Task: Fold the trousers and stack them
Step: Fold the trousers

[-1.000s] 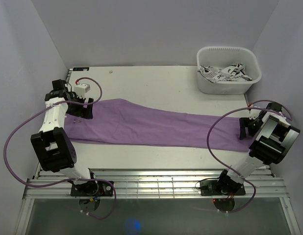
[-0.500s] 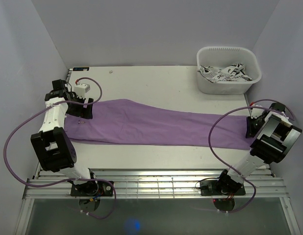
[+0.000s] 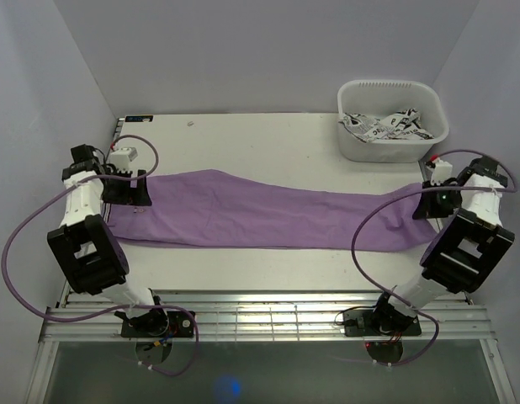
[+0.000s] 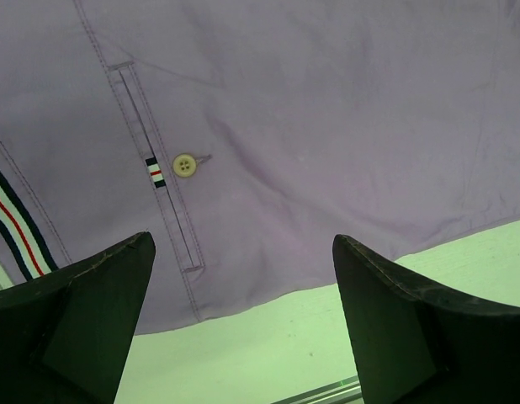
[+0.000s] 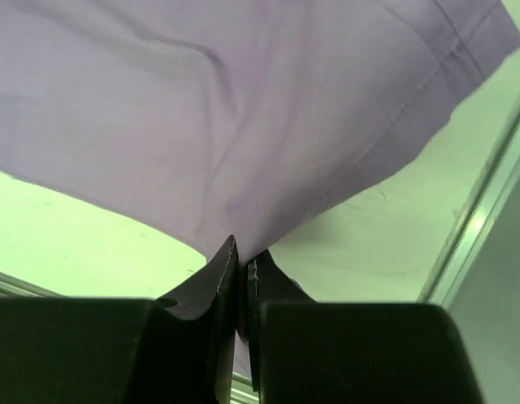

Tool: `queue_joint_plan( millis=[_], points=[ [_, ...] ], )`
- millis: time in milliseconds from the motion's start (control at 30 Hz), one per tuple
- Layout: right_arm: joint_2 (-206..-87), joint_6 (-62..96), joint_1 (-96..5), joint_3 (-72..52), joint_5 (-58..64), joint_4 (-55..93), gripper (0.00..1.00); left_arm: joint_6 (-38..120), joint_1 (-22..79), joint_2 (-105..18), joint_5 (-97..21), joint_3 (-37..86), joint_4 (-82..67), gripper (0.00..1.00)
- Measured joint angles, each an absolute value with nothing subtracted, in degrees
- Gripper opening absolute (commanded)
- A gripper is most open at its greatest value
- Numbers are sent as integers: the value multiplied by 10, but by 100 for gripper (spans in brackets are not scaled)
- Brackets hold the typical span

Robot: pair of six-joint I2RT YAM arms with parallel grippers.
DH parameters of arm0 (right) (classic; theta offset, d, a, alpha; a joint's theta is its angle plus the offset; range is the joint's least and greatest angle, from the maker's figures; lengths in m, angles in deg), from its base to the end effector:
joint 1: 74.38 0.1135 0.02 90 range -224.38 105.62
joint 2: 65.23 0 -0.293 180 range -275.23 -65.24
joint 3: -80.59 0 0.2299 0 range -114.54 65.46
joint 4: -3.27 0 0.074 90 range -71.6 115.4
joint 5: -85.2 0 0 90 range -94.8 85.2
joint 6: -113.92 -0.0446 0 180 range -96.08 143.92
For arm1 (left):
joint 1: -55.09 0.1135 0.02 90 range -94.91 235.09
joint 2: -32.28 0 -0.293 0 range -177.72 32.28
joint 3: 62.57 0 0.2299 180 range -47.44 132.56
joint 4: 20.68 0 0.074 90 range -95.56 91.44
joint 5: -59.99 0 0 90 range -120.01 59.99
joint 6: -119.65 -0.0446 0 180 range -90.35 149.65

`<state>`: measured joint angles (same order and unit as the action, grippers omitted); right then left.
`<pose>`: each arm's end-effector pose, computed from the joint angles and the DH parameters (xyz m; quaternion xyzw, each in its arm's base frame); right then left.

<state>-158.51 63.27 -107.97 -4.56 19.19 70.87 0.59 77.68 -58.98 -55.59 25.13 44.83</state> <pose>0.2538 -0.1468 0.2623 -0.0745 0.9681 0.0936 0.2203 0.2813 0.0962 0.2855 0.0943 0.9552 -0.1188 0.2543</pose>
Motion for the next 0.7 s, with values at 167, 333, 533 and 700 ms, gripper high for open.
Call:
queue_joint_plan(
  millis=[167,333,533,700],
  points=[
    [-1523,601,-985,-97,249,743,8,5,802,-621,-579,250,447,98],
    [-1505,540,-870,-110,310,749,8,6,809,-649,-592,242,445,98],
    [-1488,417,-740,-79,372,656,8,15,819,-674,-597,242,435,98],
    [-1503,318,-621,-48,394,549,8,28,827,-696,-597,237,426,95]
  ],
)
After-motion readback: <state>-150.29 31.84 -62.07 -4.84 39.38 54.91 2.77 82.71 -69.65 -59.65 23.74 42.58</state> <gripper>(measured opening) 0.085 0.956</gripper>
